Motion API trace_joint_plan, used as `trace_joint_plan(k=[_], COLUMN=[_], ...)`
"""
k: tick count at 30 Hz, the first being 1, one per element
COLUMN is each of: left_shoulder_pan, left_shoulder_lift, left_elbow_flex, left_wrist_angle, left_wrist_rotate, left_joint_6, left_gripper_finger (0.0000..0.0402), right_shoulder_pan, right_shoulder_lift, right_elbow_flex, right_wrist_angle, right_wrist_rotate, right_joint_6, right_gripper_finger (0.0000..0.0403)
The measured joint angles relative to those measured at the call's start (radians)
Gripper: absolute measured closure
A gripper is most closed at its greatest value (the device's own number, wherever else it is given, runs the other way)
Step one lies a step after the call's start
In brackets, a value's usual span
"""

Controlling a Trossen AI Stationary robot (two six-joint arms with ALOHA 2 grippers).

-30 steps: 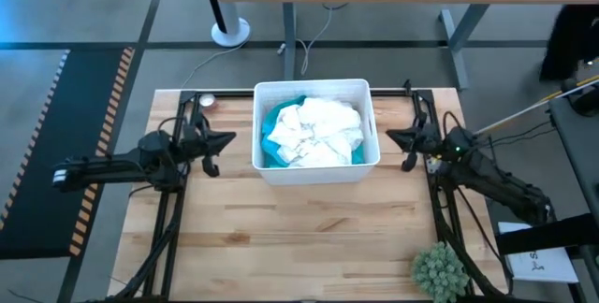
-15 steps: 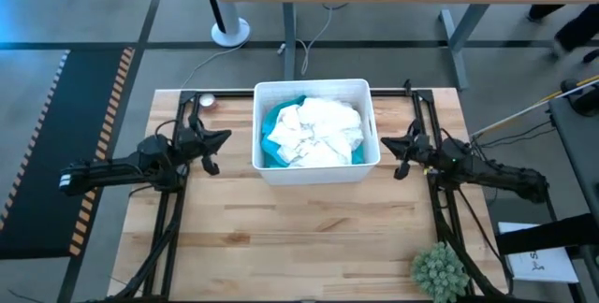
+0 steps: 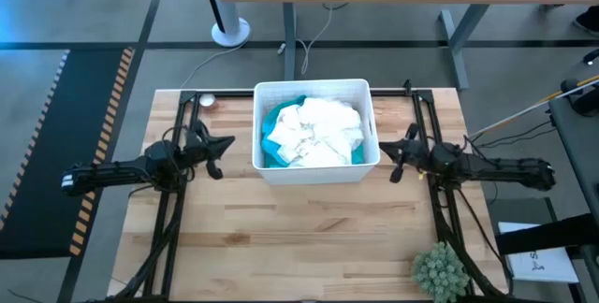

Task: Sort clothes
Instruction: Return to Home Position

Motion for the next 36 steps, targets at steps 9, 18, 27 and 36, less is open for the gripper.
trace_joint_plan(k=[9,18,27,36], left_shoulder_pan=[0.000,0.000,0.001,0.001], left_shoulder_lift=[-0.002,-0.119,-0.100,-0.109], left_elbow_flex=[0.000,-0.001,-0.001,-0.001], left_wrist_angle=[-0.152,-0.191,-0.192,-0.189], left_wrist_rotate=[0.064,0.084,0.079,0.076], left_joint_6=[-0.078,-0.041,-0.043,-0.043], left_gripper_finger=[0.0402,0.0402,0.0402,0.0402], right_shoulder_pan=[0.000,0.005,0.004,0.004], right_shoulder_lift=[0.013,-0.131,-0.113,-0.072], right_elbow_flex=[0.001,0.086,0.051,0.050], right_wrist_angle=[-0.002,-0.267,-0.162,-0.148], right_wrist_rotate=[0.000,-0.087,-0.064,-0.064], right_joint_6=[0.009,0.047,0.028,0.039], right_gripper_finger=[0.0403,0.0403,0.0403,0.0403])
